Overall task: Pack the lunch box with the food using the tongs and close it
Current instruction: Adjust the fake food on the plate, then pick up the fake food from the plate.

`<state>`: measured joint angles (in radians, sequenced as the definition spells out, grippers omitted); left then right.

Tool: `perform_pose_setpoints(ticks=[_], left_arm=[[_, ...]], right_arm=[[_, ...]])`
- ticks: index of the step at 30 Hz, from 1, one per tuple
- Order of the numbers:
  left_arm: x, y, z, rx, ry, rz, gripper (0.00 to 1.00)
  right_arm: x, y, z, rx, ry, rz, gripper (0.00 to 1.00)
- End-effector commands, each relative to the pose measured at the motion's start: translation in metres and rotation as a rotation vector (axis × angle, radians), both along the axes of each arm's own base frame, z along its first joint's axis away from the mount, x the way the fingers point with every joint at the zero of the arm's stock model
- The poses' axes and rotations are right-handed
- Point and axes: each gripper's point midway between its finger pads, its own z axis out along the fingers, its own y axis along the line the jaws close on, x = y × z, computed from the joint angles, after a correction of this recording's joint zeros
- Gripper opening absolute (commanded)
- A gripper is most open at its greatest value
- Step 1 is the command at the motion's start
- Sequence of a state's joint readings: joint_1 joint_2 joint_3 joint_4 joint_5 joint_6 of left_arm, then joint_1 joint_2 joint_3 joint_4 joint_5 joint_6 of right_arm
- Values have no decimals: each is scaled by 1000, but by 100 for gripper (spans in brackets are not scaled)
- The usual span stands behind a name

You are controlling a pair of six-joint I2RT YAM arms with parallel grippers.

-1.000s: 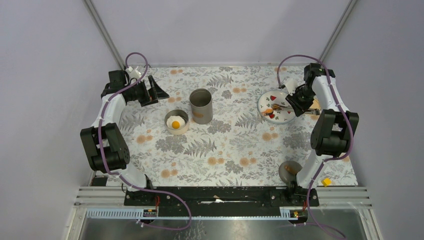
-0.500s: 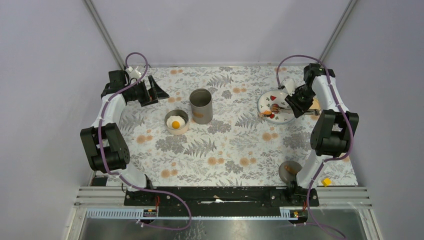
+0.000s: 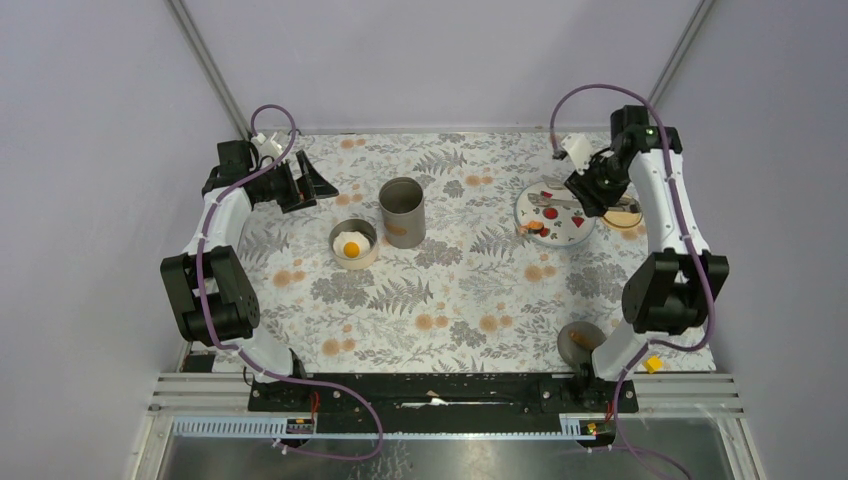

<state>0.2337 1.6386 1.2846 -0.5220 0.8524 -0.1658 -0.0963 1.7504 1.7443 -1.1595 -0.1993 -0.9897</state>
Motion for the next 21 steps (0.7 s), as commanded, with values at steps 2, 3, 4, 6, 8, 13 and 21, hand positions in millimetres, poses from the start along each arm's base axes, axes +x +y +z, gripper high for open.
perform_pose_setpoints(ticks=[2, 3, 4, 6, 8, 13, 21], left_arm=[[8, -1, 12, -3, -53, -14, 99], [7, -2, 13, -3, -55, -15, 99], [7, -1, 13, -2, -57, -15, 99], [7, -2, 13, -2, -56, -14, 99], [7, -1, 14, -2, -59, -13, 99], [6, -2, 16, -4, -60, -14, 99], [6, -3, 16, -9, -57, -15, 99]], right_arm=[[-28, 38, 19, -40, -71, 96, 58], [-30, 41, 19, -59, -82, 104, 59], [-33, 43, 16, -78, -87, 110, 59], [-37, 47, 12, -108, -97, 123, 60], [-41, 50, 5, -138, -101, 138, 60], [-49, 49, -10, -222, -115, 139, 60], [-51, 42, -28, -304, -148, 129, 59]])
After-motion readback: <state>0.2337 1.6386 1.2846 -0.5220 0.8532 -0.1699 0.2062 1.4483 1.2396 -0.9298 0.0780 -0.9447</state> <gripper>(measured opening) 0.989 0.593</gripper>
